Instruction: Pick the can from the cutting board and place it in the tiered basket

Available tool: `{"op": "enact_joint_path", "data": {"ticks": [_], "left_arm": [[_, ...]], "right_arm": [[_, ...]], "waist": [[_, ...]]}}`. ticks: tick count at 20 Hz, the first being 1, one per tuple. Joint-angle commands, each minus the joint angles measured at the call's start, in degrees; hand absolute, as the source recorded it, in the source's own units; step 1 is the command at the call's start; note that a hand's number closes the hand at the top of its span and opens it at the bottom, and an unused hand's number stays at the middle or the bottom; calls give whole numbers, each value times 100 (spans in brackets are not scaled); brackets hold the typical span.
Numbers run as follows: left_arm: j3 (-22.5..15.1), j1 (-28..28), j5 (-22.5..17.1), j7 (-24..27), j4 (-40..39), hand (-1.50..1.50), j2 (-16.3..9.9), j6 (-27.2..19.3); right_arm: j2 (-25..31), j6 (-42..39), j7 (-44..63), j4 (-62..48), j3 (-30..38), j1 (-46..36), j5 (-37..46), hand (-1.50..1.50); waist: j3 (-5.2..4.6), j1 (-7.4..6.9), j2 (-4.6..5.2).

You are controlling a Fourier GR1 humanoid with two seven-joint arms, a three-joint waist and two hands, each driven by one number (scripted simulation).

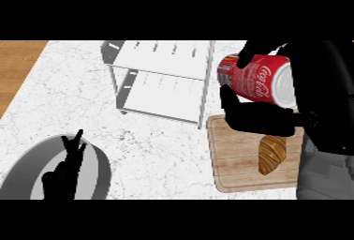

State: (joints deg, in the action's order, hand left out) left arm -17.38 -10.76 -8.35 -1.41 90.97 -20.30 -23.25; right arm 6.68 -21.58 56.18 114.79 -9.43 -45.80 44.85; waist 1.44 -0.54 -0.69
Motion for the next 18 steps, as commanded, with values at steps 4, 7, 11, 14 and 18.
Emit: {"op": "enact_joint_path", "data": {"ticks": [4, 7, 11, 14, 18], "left_arm": [[-9, 612, 0, -321, -467, 0, 242, 28], [10, 476, -115, -268, -379, 0, 278, 71], [-153, 527, 72, -228, -479, 0, 372, -8], [226, 499, -297, 124, -788, 0, 160, 390], [37, 494, -155, -203, -410, 0, 187, 224]], "right_arm": [[-221, 116, 197, -1469, 459, -1091, 204, 150], [-470, 387, 43, -2123, 443, -1315, 308, 150], [-444, 570, -564, -2914, 535, -1440, 290, 150], [-566, 836, -864, -3502, 430, -1626, 419, 150], [-593, 1237, -1244, -4334, 462, -1654, 537, 150]], "waist": [[-152, 30, 96], [-152, -14, 99], [-150, -7, 111], [-157, -40, 123], [-149, -45, 124]]}}
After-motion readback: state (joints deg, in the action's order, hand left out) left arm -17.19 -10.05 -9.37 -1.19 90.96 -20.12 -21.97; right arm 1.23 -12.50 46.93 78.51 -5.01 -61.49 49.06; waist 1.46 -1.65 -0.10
